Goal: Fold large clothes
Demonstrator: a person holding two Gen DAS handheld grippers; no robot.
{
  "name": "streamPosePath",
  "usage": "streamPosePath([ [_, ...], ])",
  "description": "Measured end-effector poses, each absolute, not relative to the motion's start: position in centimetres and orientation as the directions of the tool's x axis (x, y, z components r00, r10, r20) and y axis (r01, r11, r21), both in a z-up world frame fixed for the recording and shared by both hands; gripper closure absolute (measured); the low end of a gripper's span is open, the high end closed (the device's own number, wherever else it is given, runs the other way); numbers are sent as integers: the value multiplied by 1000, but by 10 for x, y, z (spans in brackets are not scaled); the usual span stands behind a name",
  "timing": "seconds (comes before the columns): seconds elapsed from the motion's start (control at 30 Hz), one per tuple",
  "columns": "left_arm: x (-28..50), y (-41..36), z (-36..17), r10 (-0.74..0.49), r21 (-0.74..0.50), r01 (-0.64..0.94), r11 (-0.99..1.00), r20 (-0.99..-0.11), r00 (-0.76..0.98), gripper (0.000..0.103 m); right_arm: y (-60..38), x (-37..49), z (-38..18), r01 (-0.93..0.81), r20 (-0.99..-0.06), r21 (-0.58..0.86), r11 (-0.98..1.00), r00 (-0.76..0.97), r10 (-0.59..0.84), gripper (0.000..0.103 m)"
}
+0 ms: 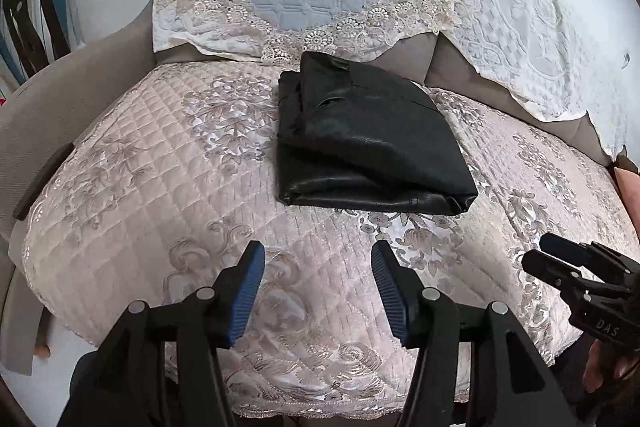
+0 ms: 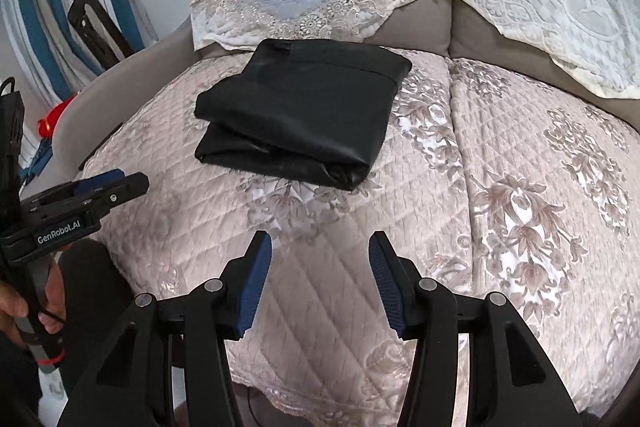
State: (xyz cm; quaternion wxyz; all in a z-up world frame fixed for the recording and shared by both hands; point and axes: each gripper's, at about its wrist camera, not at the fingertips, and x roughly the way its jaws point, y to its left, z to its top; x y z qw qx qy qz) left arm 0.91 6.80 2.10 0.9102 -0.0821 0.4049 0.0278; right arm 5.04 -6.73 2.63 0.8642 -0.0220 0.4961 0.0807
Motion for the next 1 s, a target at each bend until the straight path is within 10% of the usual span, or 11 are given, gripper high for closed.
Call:
streamPosePath([
  [1.0,2,65,16,-28,-144,-122,982,-753,657,45,-56,48,29,-177,-865,25,984,490,110,51],
])
